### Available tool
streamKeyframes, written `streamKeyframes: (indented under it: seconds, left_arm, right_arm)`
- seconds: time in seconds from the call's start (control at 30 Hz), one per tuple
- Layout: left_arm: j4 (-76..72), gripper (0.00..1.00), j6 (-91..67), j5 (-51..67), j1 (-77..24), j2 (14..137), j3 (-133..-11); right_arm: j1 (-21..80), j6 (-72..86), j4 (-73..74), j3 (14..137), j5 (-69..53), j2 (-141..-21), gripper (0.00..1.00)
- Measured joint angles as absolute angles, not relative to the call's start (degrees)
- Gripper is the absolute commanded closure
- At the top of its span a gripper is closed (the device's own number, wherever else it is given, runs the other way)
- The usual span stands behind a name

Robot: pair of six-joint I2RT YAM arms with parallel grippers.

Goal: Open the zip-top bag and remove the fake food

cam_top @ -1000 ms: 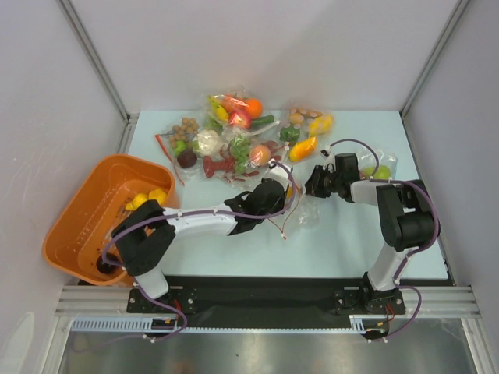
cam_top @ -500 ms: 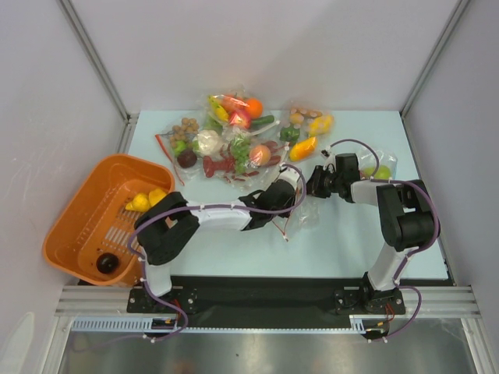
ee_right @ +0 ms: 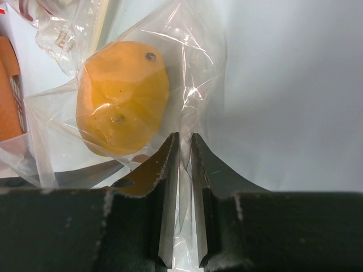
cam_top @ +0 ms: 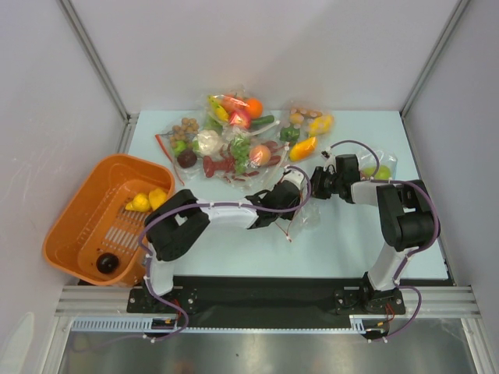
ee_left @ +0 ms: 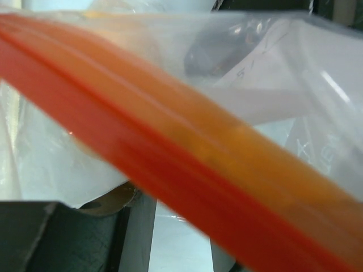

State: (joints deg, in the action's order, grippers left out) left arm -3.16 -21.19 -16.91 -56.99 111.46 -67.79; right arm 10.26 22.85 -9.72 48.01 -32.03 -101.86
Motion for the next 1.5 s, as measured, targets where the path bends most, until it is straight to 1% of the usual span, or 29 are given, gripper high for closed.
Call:
streamKeyframes:
  seconds: [0.23,0.4,0.67,0.77,0.87,0.9,0.97,1.0,1.07,1.2,1.5]
  left_arm:
    - [-2.4,0.59,-21.2,-16.9,-57.3,112.3,-68.1]
    - [-2.3,0.55,-21.1,-17.5,-57.4,113.2,-68.9]
    - [-2.2,0.54,-21.0,-18.9,-57.5,115.8,-70.8]
    - [-2.2,0.58,-21.0,-19.4,-57.5,116.2,-71.0]
    - [-2.2,0.68,-20.9,-19.7,-57.5,116.4,-71.3]
    - [-2.2,0.74,-20.9,-19.9,-57.5,116.4,-71.3]
    - [-2.3,0.81,-20.8,-20.4,-57.5,116.4,-71.4]
    - [-2.5,0.86,-20.5,-20.7,-57.5,116.4,-71.4]
    - [-3.4,0.9,-20.4,-20.9,-57.5,116.4,-70.9]
    - [-4.6,0.92,-20.4,-20.8,-57.5,114.9,-68.6]
    - [-6.0,0.92,-20.6,-18.7,-57.6,103.2,-62.8]
  right_arm:
    - [10.3,22.9,-9.7,48.0,-32.1,-101.9,0.8]
    - [10.3,22.9,-9.7,48.0,-32.4,-101.9,0.81]
    - [10.3,22.9,-9.7,48.0,-32.4,-101.9,0.81]
    - [10.3,22.9,-9.7,48.0,-32.4,-101.9,0.81]
    - [10.3,22.9,-9.7,47.9,-32.4,-101.9,0.81]
    - [10.3,22.8,-9.7,47.9,-32.4,-101.9,0.81]
    - [10.3,22.8,-9.7,47.8,-32.4,-101.9,0.81]
    - [10.3,22.8,-9.7,47.8,-32.4,-101.9,0.81]
    - [10.3,22.7,-9.7,47.8,-32.4,-101.9,0.81]
    - [10.3,22.7,-9.7,47.7,-32.4,-101.9,0.81]
    - [10.0,22.6,-9.7,47.7,-32.4,-101.9,0.81]
